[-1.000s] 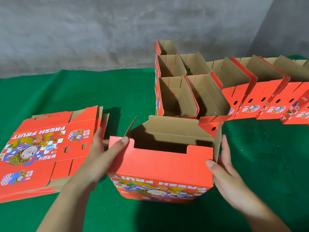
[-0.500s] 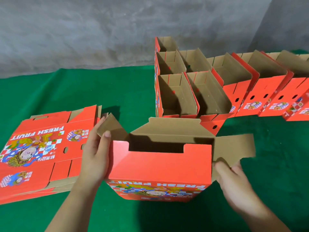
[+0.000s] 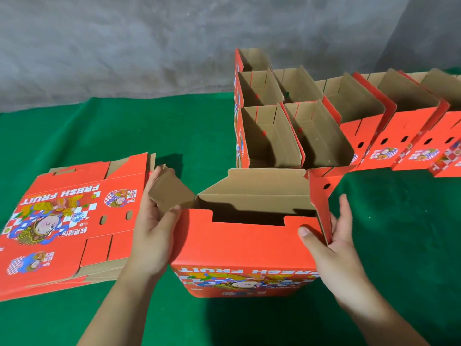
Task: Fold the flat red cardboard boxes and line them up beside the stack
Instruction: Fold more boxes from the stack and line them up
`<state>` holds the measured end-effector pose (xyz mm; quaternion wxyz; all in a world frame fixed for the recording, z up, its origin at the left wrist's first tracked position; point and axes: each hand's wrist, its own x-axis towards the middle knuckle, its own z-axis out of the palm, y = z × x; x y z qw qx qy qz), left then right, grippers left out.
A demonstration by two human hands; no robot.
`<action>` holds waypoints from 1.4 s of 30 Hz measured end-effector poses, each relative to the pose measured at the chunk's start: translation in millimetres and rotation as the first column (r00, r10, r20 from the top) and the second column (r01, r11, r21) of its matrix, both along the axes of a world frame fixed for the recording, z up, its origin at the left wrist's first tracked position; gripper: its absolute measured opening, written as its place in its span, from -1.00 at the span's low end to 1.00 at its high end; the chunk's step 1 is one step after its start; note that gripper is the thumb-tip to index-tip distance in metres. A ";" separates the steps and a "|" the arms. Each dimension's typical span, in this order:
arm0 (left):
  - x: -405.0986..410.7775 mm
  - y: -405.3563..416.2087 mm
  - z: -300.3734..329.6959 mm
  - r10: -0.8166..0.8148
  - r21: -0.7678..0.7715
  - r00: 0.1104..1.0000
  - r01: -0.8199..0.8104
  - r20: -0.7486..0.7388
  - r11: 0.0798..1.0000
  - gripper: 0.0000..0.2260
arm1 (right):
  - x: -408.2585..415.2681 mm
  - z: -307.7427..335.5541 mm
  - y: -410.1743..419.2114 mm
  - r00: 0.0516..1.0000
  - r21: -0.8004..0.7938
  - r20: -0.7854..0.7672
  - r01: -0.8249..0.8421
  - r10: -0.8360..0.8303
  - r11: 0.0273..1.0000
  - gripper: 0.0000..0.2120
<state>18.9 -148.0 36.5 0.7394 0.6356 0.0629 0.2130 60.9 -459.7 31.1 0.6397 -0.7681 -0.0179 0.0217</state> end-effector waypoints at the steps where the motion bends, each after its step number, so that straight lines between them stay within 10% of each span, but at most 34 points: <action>1: -3.5 -1.8 1.7 -0.039 -0.017 0.999 0.040 0.022 0.999 -0.33 | 0.8 -1.0 -1.9 0.999 -0.027 0.026 -0.021 0.022 0.999 -0.10; 7: 21.3 5.4 46.1 -0.080 0.260 0.992 0.101 -0.093 0.960 -0.80 | 4.0 -4.3 -11.8 0.990 -0.111 0.036 -0.135 0.139 0.985 -0.22; 10: 47.7 1.1 73.3 -0.143 0.614 0.945 0.301 -0.294 0.729 -0.27 | 0.9 -2.0 -10.9 0.988 -0.128 0.059 -0.134 0.142 0.983 -0.26; 21: 37.2 -13.0 23.4 0.024 0.918 0.962 0.251 -0.271 0.307 -0.62 | 1.1 -8.4 -13.3 0.926 -0.363 0.174 -0.257 0.336 0.896 -0.40; 24: 35.1 -8.4 19.2 -0.011 0.860 0.976 0.195 -0.216 0.471 -0.24 | 6.3 -4.5 -16.6 0.918 -0.436 0.110 -0.300 0.382 0.848 -0.38; 29: 26.5 -5.0 22.5 -0.208 0.619 0.975 0.214 -0.082 0.756 -0.62 | 13.8 8.6 -9.7 0.971 -0.181 0.061 -0.216 0.230 0.960 -0.57; 32: 34.1 -6.8 22.8 -0.238 0.840 0.958 0.257 -0.158 0.478 -0.75 | 25.1 12.8 -1.0 0.998 -0.166 0.028 -0.059 0.064 0.984 -0.62; 34: 37.1 -7.4 19.3 -0.180 0.891 0.942 0.329 -0.285 0.311 -0.49 | 31.7 17.3 4.4 0.984 -0.361 0.074 -0.123 0.160 0.924 -0.45; 37: 38.7 -9.2 16.1 -0.052 0.901 0.933 0.357 -0.355 0.245 -0.31 | 41.6 21.4 15.6 0.909 -0.754 0.102 -0.195 0.405 0.628 -0.28; 42: 46.8 -23.5 16.1 0.271 0.915 0.874 0.391 -0.402 0.096 -0.31 | 50.5 19.1 37.3 0.951 -0.880 0.045 -0.107 0.305 0.462 -0.38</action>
